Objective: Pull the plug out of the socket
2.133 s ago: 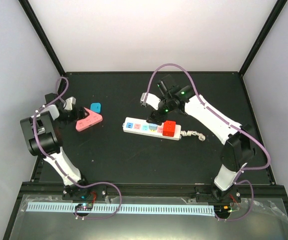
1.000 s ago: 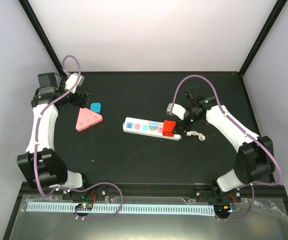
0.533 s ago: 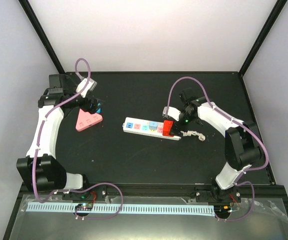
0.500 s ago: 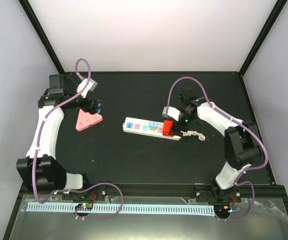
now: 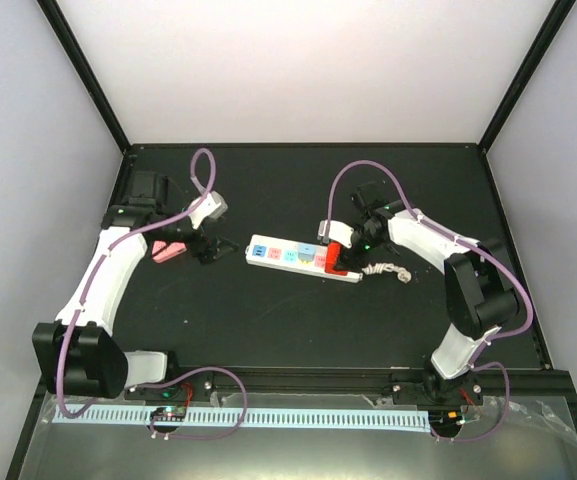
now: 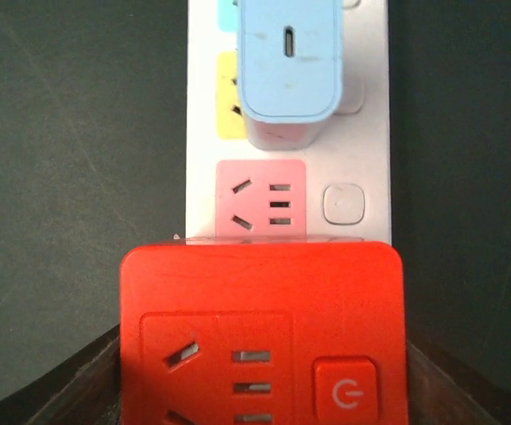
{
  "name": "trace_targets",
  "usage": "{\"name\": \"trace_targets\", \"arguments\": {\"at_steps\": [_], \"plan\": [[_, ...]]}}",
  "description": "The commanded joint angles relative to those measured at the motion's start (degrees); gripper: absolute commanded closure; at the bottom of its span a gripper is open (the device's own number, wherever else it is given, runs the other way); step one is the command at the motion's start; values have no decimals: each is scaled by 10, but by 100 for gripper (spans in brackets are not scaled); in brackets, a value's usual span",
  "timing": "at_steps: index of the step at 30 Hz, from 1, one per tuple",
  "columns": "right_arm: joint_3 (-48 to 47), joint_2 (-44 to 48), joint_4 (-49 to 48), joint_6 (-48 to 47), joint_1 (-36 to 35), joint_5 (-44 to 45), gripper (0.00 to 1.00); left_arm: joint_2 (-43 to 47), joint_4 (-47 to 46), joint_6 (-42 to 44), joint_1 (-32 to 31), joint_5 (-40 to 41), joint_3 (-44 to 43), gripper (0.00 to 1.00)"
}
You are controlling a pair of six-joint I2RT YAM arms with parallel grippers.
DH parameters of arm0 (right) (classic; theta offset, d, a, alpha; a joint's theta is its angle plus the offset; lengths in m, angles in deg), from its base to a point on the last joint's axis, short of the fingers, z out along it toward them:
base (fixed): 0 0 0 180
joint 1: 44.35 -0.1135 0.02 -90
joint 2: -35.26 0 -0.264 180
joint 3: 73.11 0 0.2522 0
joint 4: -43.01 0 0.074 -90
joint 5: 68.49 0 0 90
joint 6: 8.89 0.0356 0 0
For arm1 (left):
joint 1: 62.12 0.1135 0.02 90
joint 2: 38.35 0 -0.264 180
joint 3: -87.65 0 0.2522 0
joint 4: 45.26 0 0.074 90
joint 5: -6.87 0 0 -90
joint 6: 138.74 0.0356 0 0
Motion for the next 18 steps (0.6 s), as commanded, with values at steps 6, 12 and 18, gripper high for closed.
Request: {"name": "trace_targets", "arguments": {"at_steps": [6,12,18], "plan": [[9,-6,-2,-21,-21,-60,40,57,-47,54,-123,-14,102,1],[26,5,6,-36,-40,-83,41,64,-84,116,-190,45,137,3],[44,13,-1,-31,-59,-106,41,31,-135,131,-261,111,159,8]]}}
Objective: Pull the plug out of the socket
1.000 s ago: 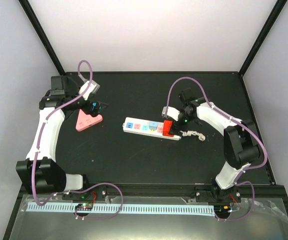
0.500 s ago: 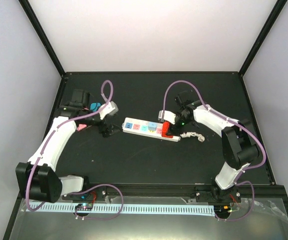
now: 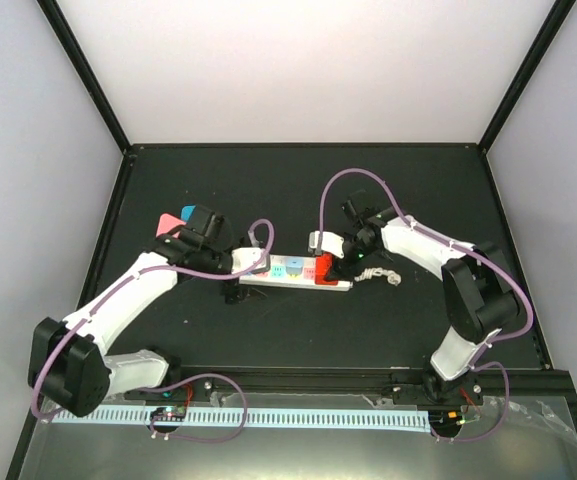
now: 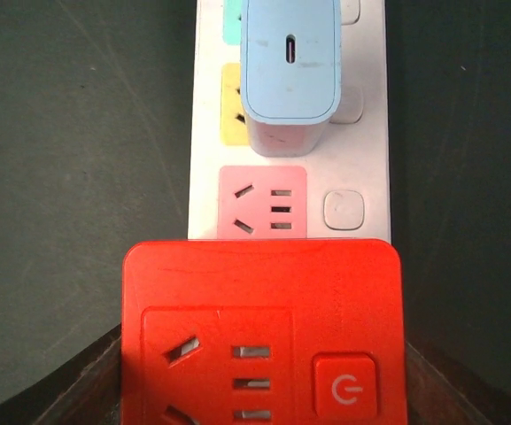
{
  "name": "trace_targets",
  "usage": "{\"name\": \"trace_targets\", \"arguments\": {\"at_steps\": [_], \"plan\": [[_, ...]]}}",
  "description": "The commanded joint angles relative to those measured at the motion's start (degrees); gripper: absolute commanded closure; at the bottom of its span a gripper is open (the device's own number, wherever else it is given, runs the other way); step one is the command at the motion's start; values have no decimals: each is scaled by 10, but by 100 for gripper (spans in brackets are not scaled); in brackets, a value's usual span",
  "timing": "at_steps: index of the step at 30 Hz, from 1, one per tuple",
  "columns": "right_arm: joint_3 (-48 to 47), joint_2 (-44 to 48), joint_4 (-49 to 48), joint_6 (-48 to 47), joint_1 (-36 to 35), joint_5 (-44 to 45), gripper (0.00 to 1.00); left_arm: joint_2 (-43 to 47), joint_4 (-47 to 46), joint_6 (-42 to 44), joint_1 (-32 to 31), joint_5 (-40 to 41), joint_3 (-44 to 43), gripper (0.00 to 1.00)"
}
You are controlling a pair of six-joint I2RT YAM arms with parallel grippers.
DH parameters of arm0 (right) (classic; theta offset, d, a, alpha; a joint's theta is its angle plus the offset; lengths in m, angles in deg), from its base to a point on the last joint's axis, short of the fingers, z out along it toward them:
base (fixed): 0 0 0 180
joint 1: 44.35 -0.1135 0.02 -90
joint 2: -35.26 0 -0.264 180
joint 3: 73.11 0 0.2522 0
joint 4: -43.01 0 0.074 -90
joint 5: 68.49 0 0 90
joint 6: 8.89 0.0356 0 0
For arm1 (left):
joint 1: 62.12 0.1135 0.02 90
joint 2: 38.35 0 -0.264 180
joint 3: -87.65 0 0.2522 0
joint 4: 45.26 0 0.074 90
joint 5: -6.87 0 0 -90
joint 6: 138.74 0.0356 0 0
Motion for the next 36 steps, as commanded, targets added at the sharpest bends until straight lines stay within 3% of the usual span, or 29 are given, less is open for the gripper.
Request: {"name": "trace_targets", "arguments": {"at_steps": [1,8,15,30,36], "plan": [[27,7,9,0,-29,-59,42,-28,-65,33,-54,62,11,9],[38,7,-1,21,-45,-55,44,-71,-149,7,-89,85,12,17],[49,13,-17,25,-45,-48,45,-145,-127,17,-91,135,-29,30],[55,-1,-29,29,-45,-46,47,-221,-215,5,-109,179,-32,39],[56,-5,-34,34,-45,-42,48,-244,-218,1,-114,186,-44,55]]}}
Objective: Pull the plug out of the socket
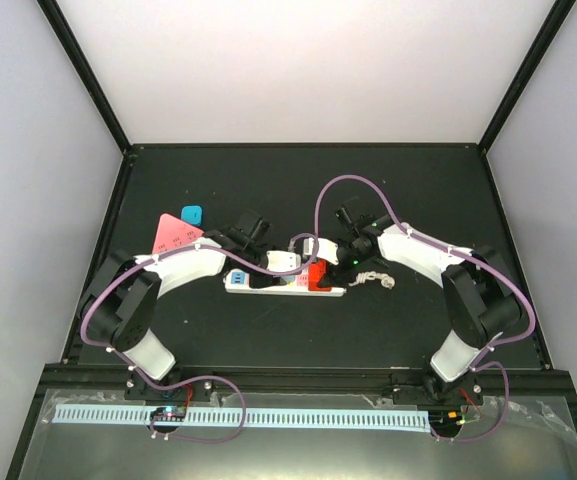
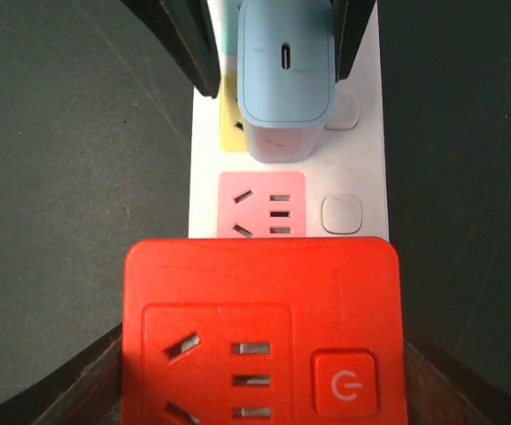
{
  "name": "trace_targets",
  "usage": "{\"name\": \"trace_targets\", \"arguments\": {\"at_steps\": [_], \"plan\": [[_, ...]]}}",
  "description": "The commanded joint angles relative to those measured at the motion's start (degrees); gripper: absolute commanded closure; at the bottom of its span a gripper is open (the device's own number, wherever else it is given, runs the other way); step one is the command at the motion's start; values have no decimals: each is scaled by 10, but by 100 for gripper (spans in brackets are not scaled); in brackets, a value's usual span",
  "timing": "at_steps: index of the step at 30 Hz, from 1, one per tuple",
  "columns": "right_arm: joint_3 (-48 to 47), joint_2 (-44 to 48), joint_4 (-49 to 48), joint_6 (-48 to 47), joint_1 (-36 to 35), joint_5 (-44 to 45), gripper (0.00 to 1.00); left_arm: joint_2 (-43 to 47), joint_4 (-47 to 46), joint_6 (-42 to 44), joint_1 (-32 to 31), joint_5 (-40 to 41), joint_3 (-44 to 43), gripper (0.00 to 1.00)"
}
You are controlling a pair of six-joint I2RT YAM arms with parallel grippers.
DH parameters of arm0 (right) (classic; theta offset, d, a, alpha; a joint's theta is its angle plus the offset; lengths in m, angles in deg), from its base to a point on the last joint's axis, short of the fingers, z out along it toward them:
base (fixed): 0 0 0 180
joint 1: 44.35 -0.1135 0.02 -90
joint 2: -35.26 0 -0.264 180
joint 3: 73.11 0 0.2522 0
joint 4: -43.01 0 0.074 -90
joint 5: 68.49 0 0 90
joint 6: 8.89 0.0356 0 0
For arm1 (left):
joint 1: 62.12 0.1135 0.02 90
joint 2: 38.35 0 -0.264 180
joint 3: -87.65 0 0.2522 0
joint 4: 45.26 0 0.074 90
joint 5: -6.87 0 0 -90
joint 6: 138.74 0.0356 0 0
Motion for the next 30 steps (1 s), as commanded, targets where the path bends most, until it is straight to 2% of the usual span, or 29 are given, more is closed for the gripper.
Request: {"name": "trace_targets", "arguments": {"at_steps": [1,5,8,16,24,30], "plan": [[21,-24,5,12,-9,-21,50,-12,-18,-2,-7,8,-29,59],[19,-32,2,15,-9,-7,55,4,-30,-9,-7,4,-16,74],[21,-36,-2,16,-9,10,58,21,-26,-19,-6,-16,-14,81],[10,-56,8,23,-8,32,67,23,-3,-49,-5,-58,-34,90],[10,-62,6,27,-9,41,69,14,5,-76,13,-85,-50,94],[8,-65,6,30,-9,44,69,42,-10,-57,21,-107,-25,96]]}}
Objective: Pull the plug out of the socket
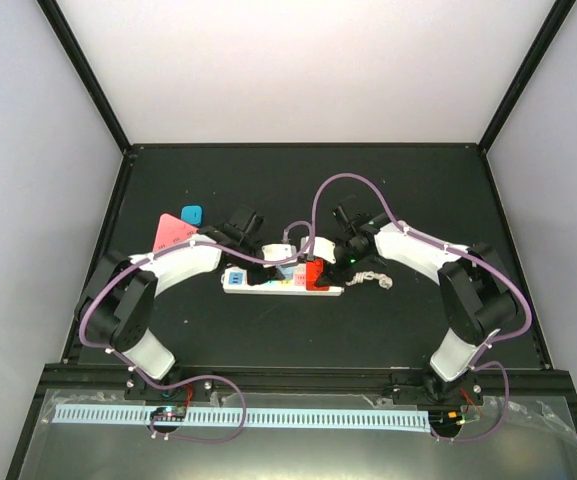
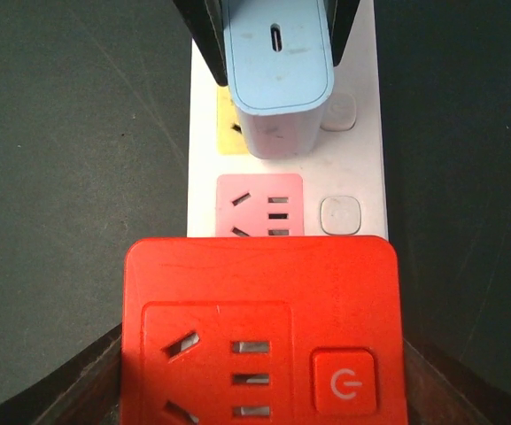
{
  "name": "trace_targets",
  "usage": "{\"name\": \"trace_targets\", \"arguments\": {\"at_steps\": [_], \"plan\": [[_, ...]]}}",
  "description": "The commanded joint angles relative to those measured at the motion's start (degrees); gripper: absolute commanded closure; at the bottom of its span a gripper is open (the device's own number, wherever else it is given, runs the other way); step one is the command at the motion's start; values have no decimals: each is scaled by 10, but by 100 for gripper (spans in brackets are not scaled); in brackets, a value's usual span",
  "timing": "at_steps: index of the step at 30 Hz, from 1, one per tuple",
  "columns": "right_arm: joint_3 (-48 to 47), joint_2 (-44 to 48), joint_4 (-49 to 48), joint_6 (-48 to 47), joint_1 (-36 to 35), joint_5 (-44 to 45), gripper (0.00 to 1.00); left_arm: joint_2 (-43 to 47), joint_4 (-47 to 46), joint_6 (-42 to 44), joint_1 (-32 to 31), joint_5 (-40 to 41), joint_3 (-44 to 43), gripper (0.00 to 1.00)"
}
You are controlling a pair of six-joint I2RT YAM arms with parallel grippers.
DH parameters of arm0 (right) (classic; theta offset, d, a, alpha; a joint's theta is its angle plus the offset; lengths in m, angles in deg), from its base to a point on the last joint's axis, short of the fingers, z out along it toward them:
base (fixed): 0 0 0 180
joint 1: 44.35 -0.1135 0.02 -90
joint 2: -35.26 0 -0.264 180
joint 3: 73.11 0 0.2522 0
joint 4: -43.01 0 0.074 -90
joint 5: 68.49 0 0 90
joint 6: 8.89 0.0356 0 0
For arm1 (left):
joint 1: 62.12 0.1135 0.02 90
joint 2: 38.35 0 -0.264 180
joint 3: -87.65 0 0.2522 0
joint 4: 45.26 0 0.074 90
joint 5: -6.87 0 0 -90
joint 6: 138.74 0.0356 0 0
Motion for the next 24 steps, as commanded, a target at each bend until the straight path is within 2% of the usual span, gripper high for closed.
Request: {"name": "trace_targets", "arguments": {"at_steps": [1,11,18,24], "plan": [[21,-50,5,22,-4,43,69,46,-31,3,-2,-73,-8,96],[22,-49,5,27,-5,44,69,58,-14,4,0,-63,-10,98],[20,-50,3,30,-4,46,68,110,-4,-3,19,-78,10,98],[19,-51,3,31,-5,48,67,154,47,7,45,-69,23,98]]}}
